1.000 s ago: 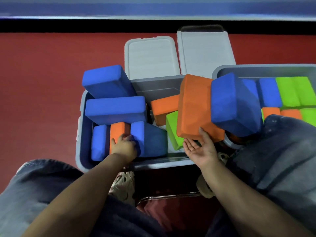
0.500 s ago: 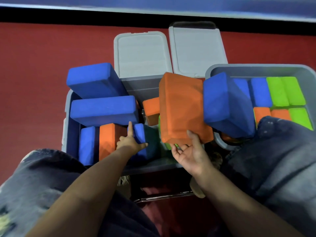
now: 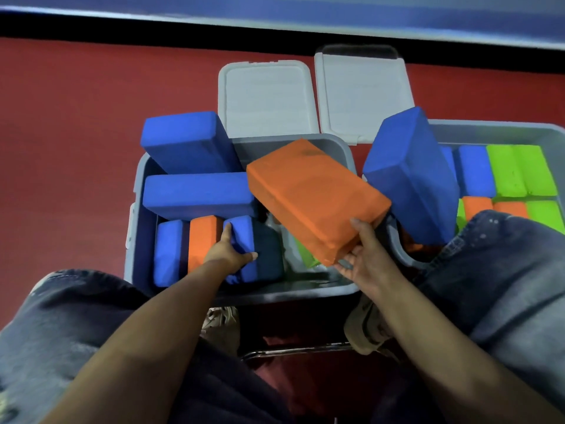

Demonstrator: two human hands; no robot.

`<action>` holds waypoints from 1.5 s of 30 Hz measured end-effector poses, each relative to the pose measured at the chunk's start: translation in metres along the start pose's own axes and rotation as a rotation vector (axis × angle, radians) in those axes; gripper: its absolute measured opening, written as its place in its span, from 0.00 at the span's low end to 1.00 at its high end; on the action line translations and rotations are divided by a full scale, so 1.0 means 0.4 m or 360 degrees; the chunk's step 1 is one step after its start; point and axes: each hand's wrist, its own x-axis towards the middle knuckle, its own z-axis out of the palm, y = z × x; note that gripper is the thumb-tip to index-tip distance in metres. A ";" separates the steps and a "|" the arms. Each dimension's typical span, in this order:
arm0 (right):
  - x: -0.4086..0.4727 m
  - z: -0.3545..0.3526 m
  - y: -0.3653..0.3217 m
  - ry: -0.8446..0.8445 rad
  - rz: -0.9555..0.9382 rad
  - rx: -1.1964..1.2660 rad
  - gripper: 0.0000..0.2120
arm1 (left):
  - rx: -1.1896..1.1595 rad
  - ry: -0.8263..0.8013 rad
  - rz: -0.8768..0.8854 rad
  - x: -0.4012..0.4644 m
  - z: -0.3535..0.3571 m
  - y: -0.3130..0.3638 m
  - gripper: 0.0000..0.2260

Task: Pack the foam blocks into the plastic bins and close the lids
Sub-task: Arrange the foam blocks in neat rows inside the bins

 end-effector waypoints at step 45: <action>0.234 0.011 0.104 0.0601 -0.0268 -0.2138 0.48 | -0.0245 0.0040 0.0514 -0.028 0.017 0.106 0.39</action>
